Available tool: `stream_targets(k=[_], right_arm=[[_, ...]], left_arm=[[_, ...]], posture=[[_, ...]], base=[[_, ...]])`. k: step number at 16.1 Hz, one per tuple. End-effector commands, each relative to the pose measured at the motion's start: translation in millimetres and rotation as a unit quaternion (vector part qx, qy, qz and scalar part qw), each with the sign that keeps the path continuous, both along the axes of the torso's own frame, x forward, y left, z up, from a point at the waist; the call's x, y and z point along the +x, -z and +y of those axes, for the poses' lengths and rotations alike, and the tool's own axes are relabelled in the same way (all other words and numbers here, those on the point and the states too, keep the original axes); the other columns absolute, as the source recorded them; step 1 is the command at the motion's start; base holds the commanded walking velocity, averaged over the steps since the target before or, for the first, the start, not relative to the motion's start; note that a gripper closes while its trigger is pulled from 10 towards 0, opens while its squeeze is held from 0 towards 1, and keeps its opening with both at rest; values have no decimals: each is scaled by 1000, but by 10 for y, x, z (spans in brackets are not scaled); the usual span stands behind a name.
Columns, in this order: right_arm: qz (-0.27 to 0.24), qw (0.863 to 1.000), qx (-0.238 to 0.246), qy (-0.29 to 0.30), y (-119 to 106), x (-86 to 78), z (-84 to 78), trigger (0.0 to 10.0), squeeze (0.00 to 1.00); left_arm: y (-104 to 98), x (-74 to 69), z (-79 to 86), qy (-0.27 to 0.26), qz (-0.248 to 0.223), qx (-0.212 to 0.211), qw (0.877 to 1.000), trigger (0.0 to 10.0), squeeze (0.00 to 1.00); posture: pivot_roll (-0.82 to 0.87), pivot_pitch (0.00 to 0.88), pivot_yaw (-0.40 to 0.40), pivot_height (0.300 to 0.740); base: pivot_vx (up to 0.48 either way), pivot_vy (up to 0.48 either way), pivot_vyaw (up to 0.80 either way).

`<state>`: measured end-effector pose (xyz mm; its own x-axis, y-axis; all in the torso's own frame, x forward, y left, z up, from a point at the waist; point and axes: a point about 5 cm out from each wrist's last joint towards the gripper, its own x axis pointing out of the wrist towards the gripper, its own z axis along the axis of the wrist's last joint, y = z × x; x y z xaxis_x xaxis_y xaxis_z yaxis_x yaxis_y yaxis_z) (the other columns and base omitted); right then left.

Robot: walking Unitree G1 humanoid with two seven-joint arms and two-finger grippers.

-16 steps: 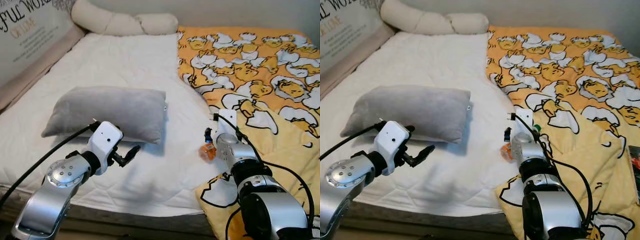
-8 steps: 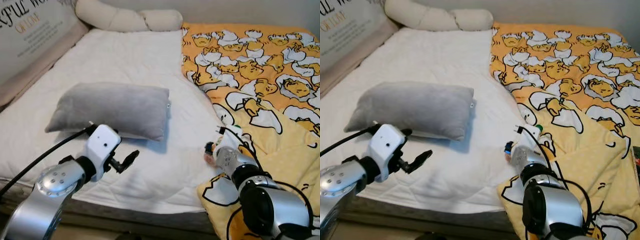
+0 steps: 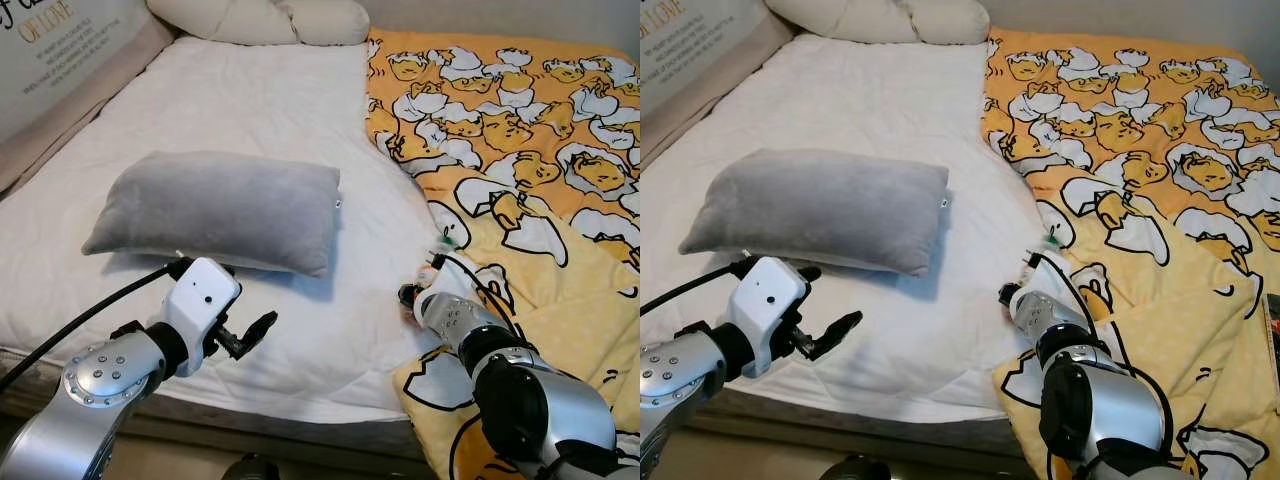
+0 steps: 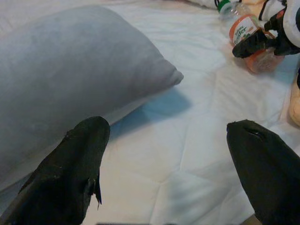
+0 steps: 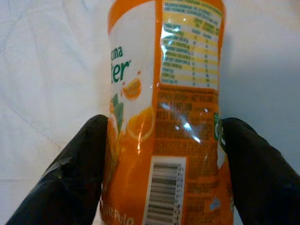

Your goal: Clean up the room

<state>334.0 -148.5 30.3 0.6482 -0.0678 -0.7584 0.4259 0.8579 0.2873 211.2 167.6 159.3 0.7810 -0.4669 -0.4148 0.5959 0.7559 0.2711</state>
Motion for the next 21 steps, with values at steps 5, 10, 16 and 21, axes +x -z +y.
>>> stream_targets(k=[5, 10, 16, 21], right_arm=[[-29, 999, 27, -8, -73, 64, 4, 0, 0], [-138, 986, 85, -25, -252, 119, -177, 0, 0], [-331, 913, 25, -236, -843, -553, -111, 10000, 0], [-331, 902, -1, -278, -922, -817, 19, 10000, 0]], left_arm=[[-9, 14, 10, -23, -8, -7, 1000, 10000, 0], [29, 134, 89, -127, -37, -41, 990, 10000, 0], [25, 218, 158, -195, -56, -74, 976, 10000, 0], [59, 306, 114, -219, -57, -70, 972, 10000, 0]], posture=[[55, 23, 13, 740], [-2, 0, 11, 740], [-54, 0, 4, 740], [-71, 0, 21, 740]], base=[[0, 0, 0], [0, 0, 0], [0, 0, 0], [0, 0, 800]])
